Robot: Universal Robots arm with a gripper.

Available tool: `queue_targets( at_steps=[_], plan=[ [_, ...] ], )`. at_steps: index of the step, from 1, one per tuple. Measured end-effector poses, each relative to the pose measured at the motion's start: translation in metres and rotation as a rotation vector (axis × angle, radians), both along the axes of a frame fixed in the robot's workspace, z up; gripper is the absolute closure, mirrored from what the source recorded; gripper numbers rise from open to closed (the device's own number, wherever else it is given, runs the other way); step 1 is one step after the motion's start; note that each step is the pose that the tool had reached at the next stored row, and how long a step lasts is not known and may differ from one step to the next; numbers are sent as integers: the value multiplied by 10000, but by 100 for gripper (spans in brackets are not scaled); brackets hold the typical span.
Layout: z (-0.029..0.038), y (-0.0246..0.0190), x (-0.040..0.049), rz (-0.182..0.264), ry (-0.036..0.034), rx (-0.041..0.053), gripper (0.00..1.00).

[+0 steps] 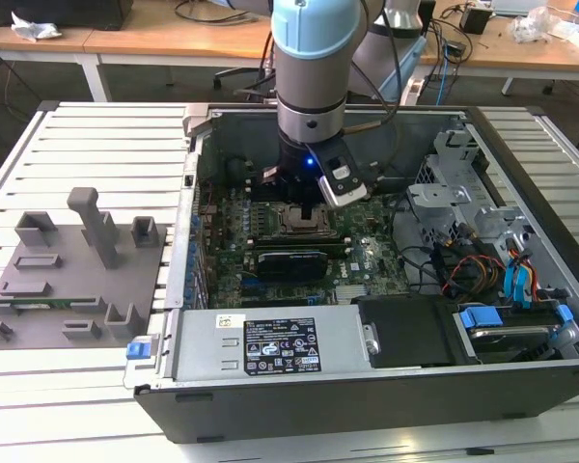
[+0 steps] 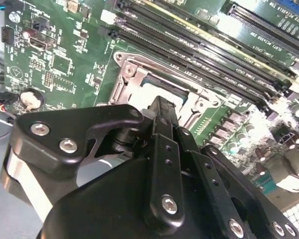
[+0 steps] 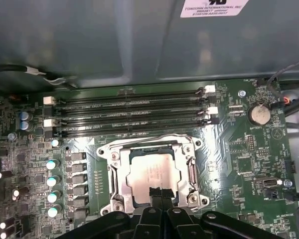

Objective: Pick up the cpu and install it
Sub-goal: 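Install the second cpu locking lever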

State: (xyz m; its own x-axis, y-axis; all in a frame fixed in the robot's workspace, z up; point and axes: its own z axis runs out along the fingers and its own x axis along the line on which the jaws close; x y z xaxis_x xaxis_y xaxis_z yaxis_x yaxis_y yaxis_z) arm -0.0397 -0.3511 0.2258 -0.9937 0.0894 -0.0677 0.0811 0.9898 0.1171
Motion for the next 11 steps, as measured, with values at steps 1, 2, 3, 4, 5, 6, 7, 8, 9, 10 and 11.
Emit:
queue_targets(
  at_steps=[1, 2, 3, 4, 5, 6, 7, 8, 9, 10, 11],
  plan=[
    [31, 10, 0, 1, 0, -32, 89],
    [50, 14, 0, 1, 0, -50, 89],
    [62, 16, 0, 2, 1, -62, 89],
    [74, 20, 1, 2, 0, -71, 89],
    [75, 20, 1, 3, -1, -70, 89],
    [75, 20, 1, 2, -1, -70, 89],
    [75, 21, 0, 1, 0, -71, 89],
    [76, 21, 0, 1, 0, -72, 89],
    [76, 21, 0, 2, 0, -73, 89],
    [76, 21, 0, 2, 1, -72, 89],
    [76, 22, 0, 2, 0, -73, 89]
  ],
)
